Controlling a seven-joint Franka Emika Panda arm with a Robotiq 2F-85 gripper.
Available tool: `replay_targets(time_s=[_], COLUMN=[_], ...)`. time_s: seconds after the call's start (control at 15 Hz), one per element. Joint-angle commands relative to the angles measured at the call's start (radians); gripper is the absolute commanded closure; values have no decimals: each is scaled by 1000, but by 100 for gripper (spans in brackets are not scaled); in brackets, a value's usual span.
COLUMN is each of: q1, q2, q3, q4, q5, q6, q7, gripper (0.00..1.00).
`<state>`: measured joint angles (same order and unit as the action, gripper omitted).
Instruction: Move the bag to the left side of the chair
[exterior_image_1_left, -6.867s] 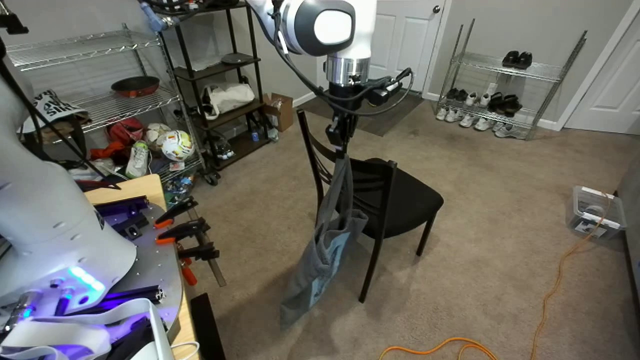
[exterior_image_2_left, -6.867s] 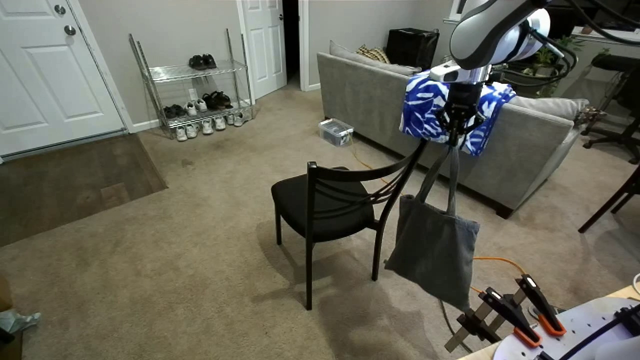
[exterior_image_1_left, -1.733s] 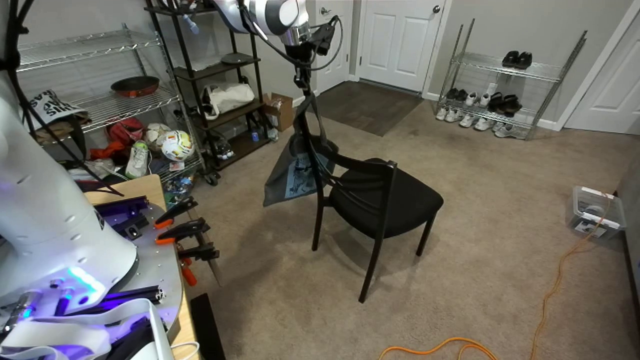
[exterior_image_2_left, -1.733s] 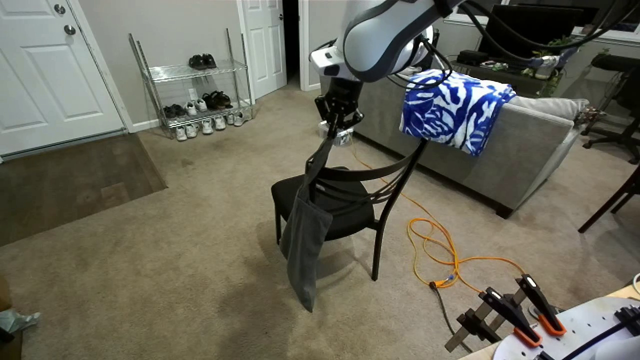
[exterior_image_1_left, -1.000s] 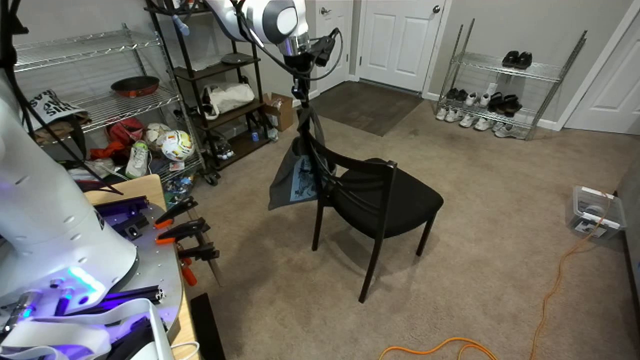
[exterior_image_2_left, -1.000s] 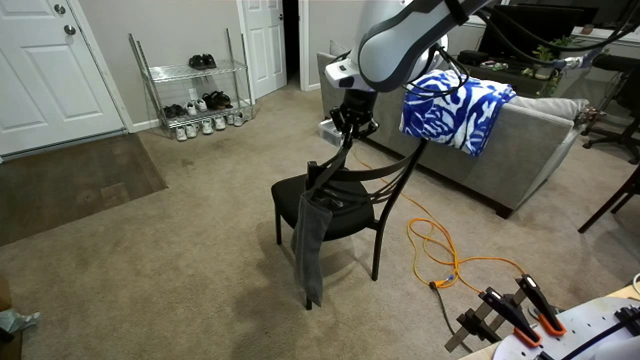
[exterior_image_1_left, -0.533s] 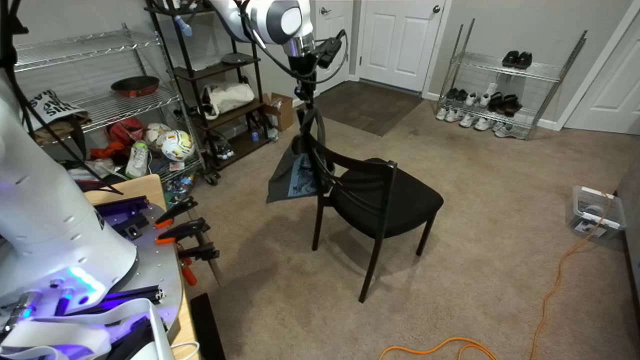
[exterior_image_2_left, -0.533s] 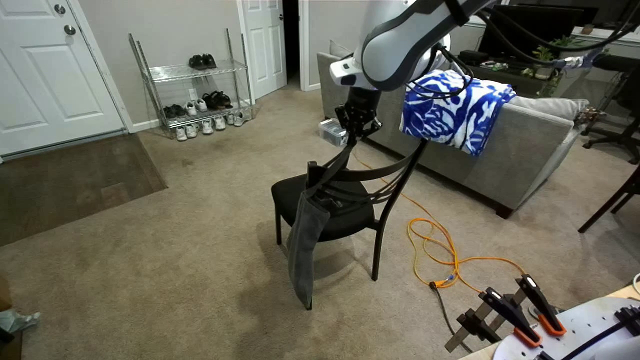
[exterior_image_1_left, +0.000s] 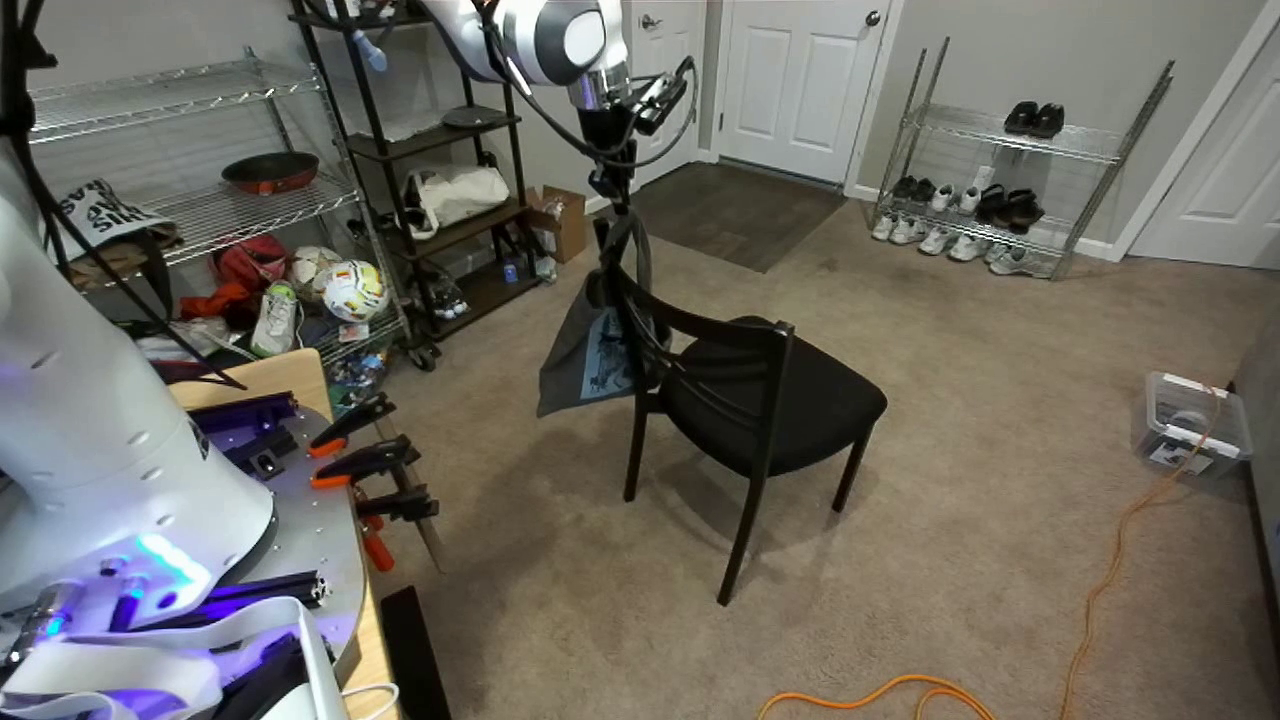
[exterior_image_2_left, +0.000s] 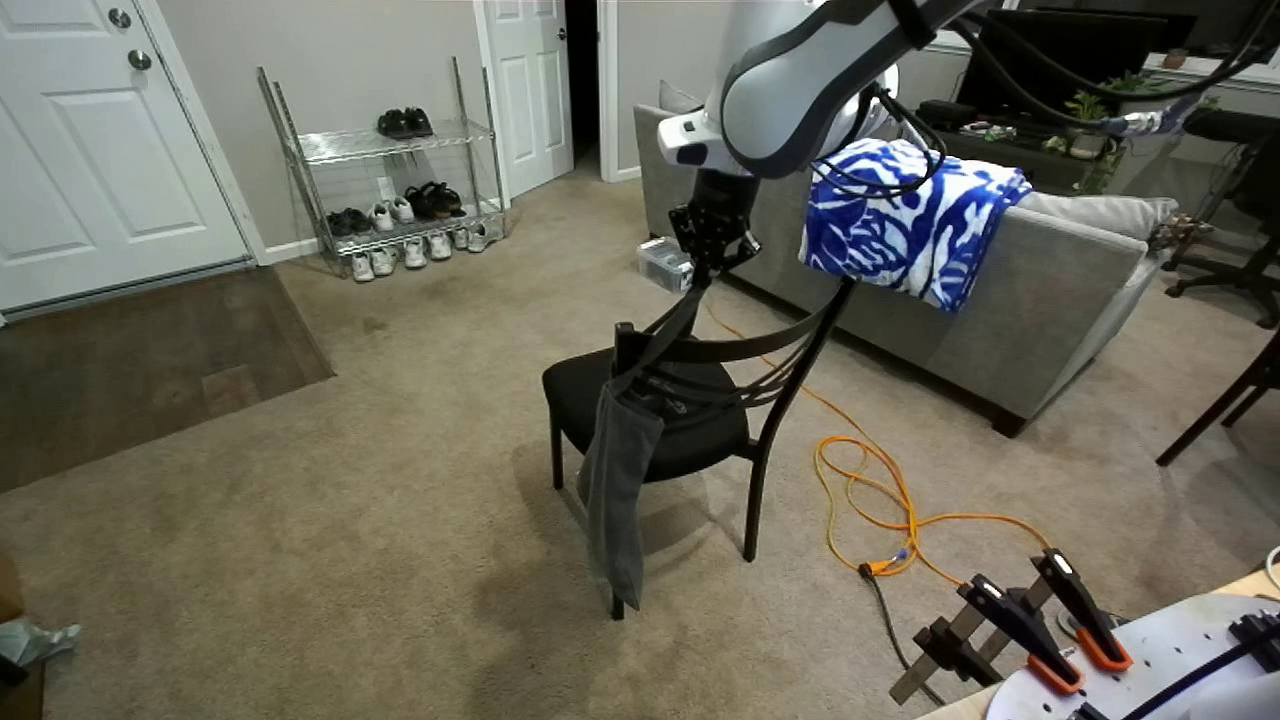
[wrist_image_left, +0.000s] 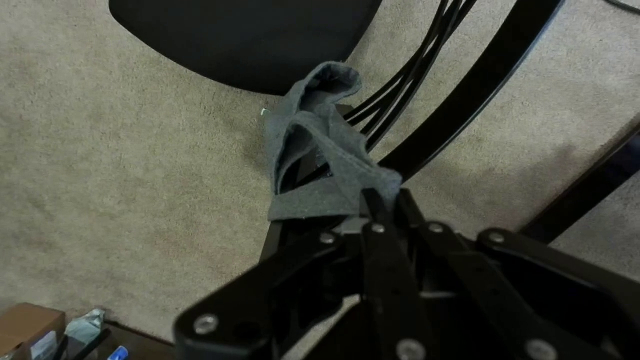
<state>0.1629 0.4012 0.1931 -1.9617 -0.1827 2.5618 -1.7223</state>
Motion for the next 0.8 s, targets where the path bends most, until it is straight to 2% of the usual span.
replay_targets(time_s=[0.0,0.4,0.73], q1=[3,32,54], q2=[-14,78,127], q3=[-12,-18,5], q4=[-23,130,211], q5=[-50,-52,-53], q6=[22,-79,-112], q7=[49,179,174], gripper=[98,98,98])
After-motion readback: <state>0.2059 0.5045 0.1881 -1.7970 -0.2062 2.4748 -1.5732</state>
